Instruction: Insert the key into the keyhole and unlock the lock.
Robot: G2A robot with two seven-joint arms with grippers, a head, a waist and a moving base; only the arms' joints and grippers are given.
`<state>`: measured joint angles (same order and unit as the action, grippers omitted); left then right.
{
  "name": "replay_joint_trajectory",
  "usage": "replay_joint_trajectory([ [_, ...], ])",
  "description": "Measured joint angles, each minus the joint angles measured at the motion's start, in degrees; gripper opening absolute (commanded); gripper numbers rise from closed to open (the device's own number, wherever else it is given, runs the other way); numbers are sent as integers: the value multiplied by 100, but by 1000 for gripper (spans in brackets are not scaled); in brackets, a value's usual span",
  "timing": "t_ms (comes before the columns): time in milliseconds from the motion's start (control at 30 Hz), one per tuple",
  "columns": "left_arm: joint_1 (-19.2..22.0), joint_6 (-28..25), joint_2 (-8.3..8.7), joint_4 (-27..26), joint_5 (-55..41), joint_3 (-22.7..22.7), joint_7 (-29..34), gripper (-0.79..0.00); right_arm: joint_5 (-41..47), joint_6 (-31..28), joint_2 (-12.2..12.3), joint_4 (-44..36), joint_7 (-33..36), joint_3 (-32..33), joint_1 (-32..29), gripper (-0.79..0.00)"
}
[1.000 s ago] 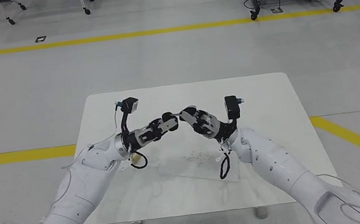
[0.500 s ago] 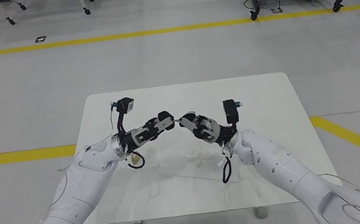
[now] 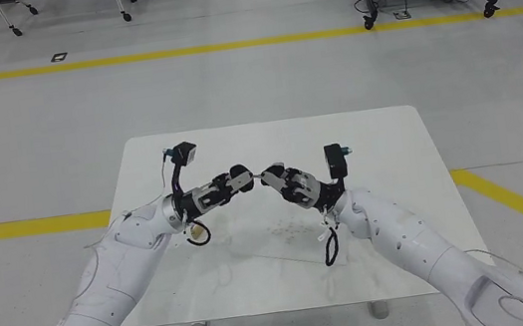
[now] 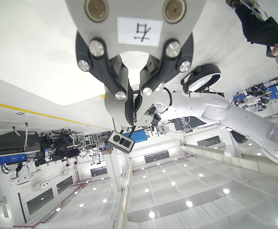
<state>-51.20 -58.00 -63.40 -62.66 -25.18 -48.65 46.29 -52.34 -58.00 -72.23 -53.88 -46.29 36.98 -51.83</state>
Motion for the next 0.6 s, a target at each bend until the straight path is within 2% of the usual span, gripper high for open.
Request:
replay_joint_trajectory([
  [167,17,0,-9,24,57,-9,0,-785,82,0,13,0,0,-119,55,-785],
  [200,20,0,-10,27,64,-11,0,-785,94,0,17,-4,1,-133,61,-437],
  [233,23,0,-11,31,68,-17,0,-785,106,0,23,-9,1,-153,68,0],
  [600,-42,0,35,91,14,-317,0,-785,151,0,40,-10,1,-197,75,0],
])
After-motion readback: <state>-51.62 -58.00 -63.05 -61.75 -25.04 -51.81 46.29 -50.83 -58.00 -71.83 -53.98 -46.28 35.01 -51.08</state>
